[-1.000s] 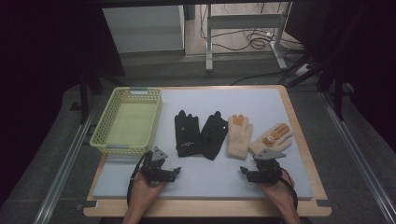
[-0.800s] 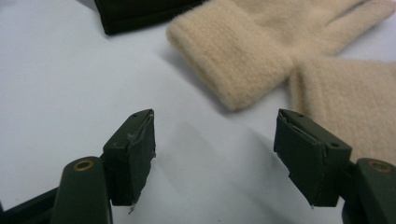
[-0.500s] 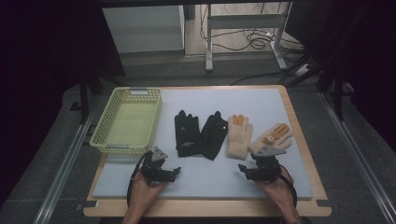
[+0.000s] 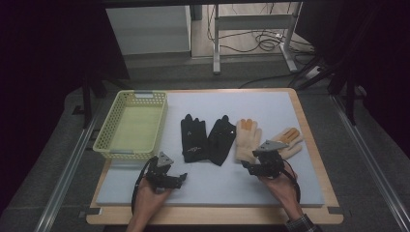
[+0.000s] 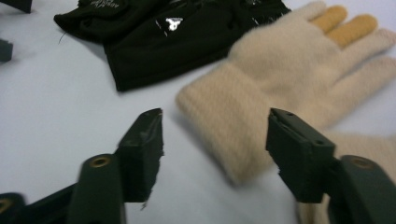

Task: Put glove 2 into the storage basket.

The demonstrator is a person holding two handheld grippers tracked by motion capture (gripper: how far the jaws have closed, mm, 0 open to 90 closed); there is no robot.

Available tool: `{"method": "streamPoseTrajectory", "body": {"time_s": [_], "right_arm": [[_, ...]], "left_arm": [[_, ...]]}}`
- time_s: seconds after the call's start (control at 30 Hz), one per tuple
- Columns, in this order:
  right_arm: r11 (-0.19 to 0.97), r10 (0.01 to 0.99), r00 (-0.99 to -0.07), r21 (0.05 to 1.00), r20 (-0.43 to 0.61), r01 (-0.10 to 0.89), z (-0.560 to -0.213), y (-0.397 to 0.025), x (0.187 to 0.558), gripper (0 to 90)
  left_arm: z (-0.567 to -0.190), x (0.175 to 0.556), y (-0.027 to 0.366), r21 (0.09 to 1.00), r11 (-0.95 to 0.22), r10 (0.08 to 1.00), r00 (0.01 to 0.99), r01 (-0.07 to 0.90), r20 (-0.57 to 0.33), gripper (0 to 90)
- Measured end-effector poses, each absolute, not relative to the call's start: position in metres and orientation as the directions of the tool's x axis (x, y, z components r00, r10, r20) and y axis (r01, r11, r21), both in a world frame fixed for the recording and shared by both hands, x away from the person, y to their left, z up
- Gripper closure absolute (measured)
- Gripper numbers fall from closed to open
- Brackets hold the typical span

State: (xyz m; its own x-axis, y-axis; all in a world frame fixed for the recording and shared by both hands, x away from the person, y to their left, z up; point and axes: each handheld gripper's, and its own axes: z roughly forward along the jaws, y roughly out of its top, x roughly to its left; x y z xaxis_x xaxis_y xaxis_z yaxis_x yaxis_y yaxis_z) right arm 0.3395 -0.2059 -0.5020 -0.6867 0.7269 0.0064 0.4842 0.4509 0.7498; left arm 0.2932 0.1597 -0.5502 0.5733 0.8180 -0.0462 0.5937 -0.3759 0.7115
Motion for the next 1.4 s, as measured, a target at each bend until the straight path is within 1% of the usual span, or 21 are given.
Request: {"method": "streamPoseTrajectory", "body": {"time_s": [0.1,0.2,0.33,0.37,0.53,0.63,0.7,0.73,0.77,0.87,0.9,0.93,0.97,1.0,1.03,1.07,1.1,1.17,1.33,1.4], "right_arm": [[0.451,0.718,-0.696,0.753,0.012,0.479,-0.498,-0.197,0.348,48.6],[0.448,0.712,-0.702,0.757,0.020,0.476,-0.495,-0.186,0.359,53.8],[0.466,0.701,-0.713,0.751,0.010,0.468,-0.493,-0.166,0.375,54.1],[0.469,0.701,-0.713,0.751,0.004,0.465,-0.493,-0.160,0.380,53.3],[0.498,0.704,-0.710,0.735,-0.032,0.460,-0.497,-0.135,0.402,39.9],[0.501,0.715,-0.699,0.718,-0.027,0.484,-0.503,-0.122,0.416,31.2],[0.497,0.722,-0.691,0.711,-0.021,0.498,-0.508,-0.114,0.424,27.2],[0.497,0.722,-0.691,0.711,-0.021,0.498,-0.508,-0.114,0.424,27.2],[0.500,0.735,-0.677,0.700,-0.031,0.510,-0.514,-0.107,0.432,24.2],[0.515,0.738,-0.674,0.679,-0.039,0.524,-0.519,-0.102,0.438,23.9],[0.529,0.726,-0.687,0.653,-0.019,0.542,-0.524,-0.097,0.442,34.5],[0.529,0.726,-0.687,0.653,-0.019,0.542,-0.524,-0.097,0.442,34.5],[0.524,0.728,-0.685,0.655,-0.013,0.544,-0.524,-0.097,0.441,36.6],[0.524,0.726,-0.688,0.659,-0.013,0.540,-0.524,-0.097,0.439,49.8],[0.520,0.726,-0.688,0.661,-0.009,0.540,-0.523,-0.097,0.437,56.4],[0.520,0.726,-0.688,0.661,-0.009,0.540,-0.523,-0.097,0.437,56.4],[0.505,0.712,-0.701,0.668,0.035,0.547,-0.523,-0.098,0.435,75.5],[0.500,0.712,-0.701,0.670,0.043,0.549,-0.523,-0.099,0.434,78.3],[0.512,0.696,-0.717,0.671,0.042,0.536,-0.518,-0.104,0.437,79.0],[0.521,0.683,-0.730,0.685,0.024,0.509,-0.505,-0.110,0.433,78.9]], "left_arm": [[-0.550,0.293,0.160,0.711,-0.375,0.818,0.573,0.594,-0.047,11.5],[-0.550,0.293,0.160,0.711,-0.376,0.818,0.573,0.594,-0.047,11.4],[-0.550,0.293,0.160,0.711,-0.376,0.818,0.574,0.594,-0.048,11.4],[-0.550,0.293,0.160,0.711,-0.375,0.818,0.574,0.594,-0.048,11.4],[-0.550,0.293,0.160,0.711,-0.375,0.818,0.574,0.595,-0.049,11.3],[-0.550,0.293,0.160,0.711,-0.375,0.817,0.574,0.595,-0.049,11.3],[-0.550,0.293,0.160,0.711,-0.375,0.818,0.574,0.595,-0.049,11.3],[-0.550,0.293,0.160,0.711,-0.375,0.818,0.574,0.595,-0.049,11.3],[-0.550,0.293,0.160,0.711,-0.374,0.817,0.574,0.595,-0.049,11.3],[-0.550,0.293,0.160,0.711,-0.374,0.818,0.574,0.595,-0.049,11.3],[-0.550,0.293,0.160,0.711,-0.374,0.818,0.573,0.595,-0.049,11.2],[-0.550,0.293,0.160,0.711,-0.374,0.818,0.573,0.595,-0.049,11.2],[-0.550,0.293,0.160,0.711,-0.375,0.818,0.573,0.594,-0.048,11.2],[-0.550,0.293,0.160,0.711,-0.375,0.818,0.573,0.595,-0.049,11.2],[-0.550,0.293,0.160,0.711,-0.375,0.818,0.573,0.595,-0.049,11.2],[-0.550,0.293,0.160,0.711,-0.375,0.818,0.573,0.595,-0.049,11.2],[-0.550,0.293,0.160,0.711,-0.375,0.818,0.573,0.595,-0.048,11.2],[-0.550,0.293,0.160,0.711,-0.375,0.818,0.573,0.595,-0.048,11.2],[-0.550,0.294,0.160,0.710,-0.375,0.817,0.574,0.596,-0.050,11.2],[-0.550,0.294,0.160,0.710,-0.376,0.817,0.575,0.595,-0.049,11.2]]}}
